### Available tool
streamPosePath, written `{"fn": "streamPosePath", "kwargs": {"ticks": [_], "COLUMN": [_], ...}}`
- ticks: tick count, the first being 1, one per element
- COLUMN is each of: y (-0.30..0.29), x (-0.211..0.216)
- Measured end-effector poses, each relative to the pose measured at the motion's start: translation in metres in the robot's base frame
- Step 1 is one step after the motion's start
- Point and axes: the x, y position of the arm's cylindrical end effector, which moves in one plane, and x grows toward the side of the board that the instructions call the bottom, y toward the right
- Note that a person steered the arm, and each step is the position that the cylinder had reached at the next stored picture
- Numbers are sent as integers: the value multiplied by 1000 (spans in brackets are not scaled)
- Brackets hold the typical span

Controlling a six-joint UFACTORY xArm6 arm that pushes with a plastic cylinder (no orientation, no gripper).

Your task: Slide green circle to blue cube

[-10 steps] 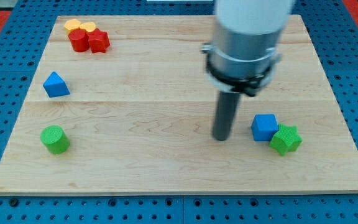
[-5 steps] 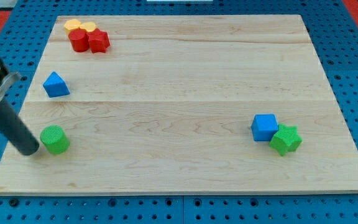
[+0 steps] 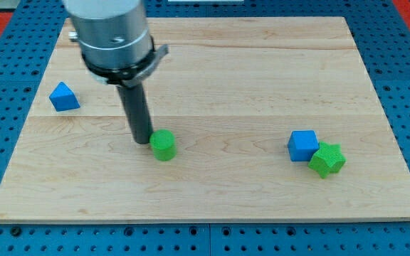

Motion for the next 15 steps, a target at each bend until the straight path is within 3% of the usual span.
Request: {"fn": "streamPosePath", "kwargs": {"ticks": [2,5,9,13,15], "y": [-4,79,112,179,94], "x": [29,-8,19,19,-4]}}
